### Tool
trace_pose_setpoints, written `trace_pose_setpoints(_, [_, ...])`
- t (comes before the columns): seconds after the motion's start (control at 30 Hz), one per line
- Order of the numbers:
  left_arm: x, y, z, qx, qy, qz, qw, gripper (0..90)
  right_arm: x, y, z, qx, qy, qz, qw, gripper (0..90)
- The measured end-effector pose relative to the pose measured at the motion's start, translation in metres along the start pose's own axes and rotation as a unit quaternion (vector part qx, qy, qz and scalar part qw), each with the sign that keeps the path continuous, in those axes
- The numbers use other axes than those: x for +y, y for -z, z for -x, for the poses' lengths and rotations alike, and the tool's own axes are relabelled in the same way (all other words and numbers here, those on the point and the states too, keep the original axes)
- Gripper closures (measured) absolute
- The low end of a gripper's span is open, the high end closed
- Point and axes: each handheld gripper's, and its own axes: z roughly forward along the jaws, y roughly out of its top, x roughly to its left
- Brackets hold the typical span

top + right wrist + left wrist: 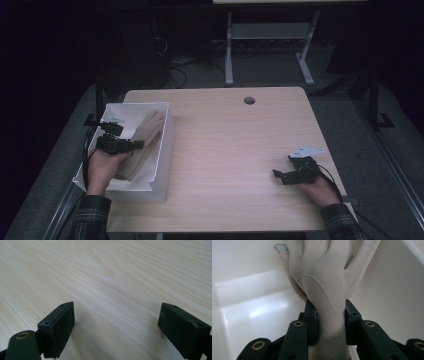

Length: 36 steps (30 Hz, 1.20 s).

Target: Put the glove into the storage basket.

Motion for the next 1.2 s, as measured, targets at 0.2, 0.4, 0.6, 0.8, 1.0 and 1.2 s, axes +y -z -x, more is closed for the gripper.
trace_pose_setpoints(0.2, [-0.01,-0.021,-0.005,0.017,-0.003,-0.03,0.9994,69.3,0.0,0.0,0.0,0.0,0.0,0.0,1.0,13.2])
trace_pose_setpoints(0.4, [-0.019,-0.036,-0.01,0.027,-0.001,-0.048,0.9985,67.3,0.0,0.0,0.0,0.0,0.0,0.0,1.0,13.2])
trace_pose_setpoints(0.6, [-0.022,-0.041,-0.012,0.029,0.002,-0.066,0.9974,62.5,0.0,0.0,0.0,0.0,0.001,0.0,1.0,13.3])
trace_pose_setpoints(0.8, [-0.024,-0.047,-0.014,0.034,0.006,-0.077,0.9964,42.8,0.0,0.0,0.0,0.0,0.001,0.0,1.0,13.2])
trace_pose_setpoints(1.0, [-0.021,-0.044,-0.011,0.043,0.008,-0.064,0.997,19.2,0.0,0.0,0.0,0.0,0.0,0.0,1.0,13.2])
trace_pose_setpoints(1.2, [-0.009,-0.028,-0.006,0.035,-0.003,-0.042,0.9985,17.6,0.0,0.0,0.0,0.0,0.0,0.0,1.0,13.2])
